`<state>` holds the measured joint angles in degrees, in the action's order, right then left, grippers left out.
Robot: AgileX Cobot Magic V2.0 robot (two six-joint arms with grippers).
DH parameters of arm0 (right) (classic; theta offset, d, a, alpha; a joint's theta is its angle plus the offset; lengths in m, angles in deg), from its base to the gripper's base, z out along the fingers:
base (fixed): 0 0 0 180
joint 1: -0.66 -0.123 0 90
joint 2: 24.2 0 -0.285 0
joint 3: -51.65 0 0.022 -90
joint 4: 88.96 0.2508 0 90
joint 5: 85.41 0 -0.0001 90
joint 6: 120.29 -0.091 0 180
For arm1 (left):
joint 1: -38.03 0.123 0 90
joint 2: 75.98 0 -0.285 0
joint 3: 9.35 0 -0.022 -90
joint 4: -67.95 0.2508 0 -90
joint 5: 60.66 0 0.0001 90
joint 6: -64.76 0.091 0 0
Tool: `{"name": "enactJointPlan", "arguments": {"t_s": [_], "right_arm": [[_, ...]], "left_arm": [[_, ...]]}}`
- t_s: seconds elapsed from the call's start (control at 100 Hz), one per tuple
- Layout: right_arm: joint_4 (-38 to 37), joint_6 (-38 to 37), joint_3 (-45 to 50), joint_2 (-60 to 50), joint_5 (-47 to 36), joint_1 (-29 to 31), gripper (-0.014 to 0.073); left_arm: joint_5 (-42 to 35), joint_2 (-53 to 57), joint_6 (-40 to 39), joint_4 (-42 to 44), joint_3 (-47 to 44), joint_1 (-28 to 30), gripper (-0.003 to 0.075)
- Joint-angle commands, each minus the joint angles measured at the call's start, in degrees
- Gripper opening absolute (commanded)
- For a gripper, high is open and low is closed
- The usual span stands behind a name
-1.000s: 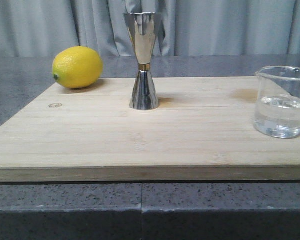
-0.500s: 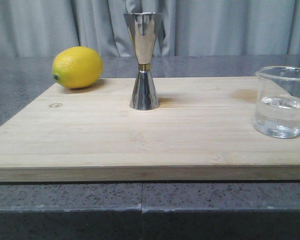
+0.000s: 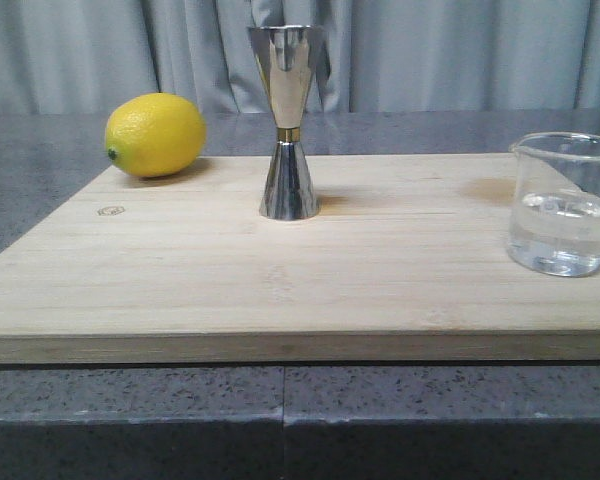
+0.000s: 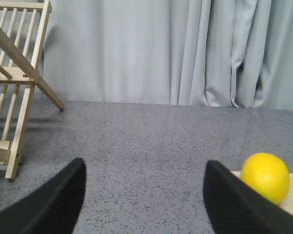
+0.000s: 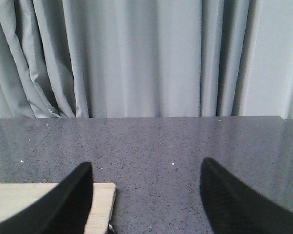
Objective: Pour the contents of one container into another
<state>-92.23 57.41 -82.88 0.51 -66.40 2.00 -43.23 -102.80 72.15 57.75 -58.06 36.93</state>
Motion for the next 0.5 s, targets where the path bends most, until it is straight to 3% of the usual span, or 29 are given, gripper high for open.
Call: {"name": "enactJointPlan", "arguments": {"t_s": [0.0, 0.49], "right_arm": [[-0.74, 0.19, -2.02, 1.24, -4.76, 0.15, 0.0523], [-0.36, 0.19, -2.02, 1.24, -4.62, 0.15, 0.0522]], "left_arm": [[-4.84, -1.01, -0.13, -0.29, 2.08, 0.11, 0.0575], [-5.08, -1.32, -0.13, -2.08, 2.08, 0.11, 0.0496]]}}
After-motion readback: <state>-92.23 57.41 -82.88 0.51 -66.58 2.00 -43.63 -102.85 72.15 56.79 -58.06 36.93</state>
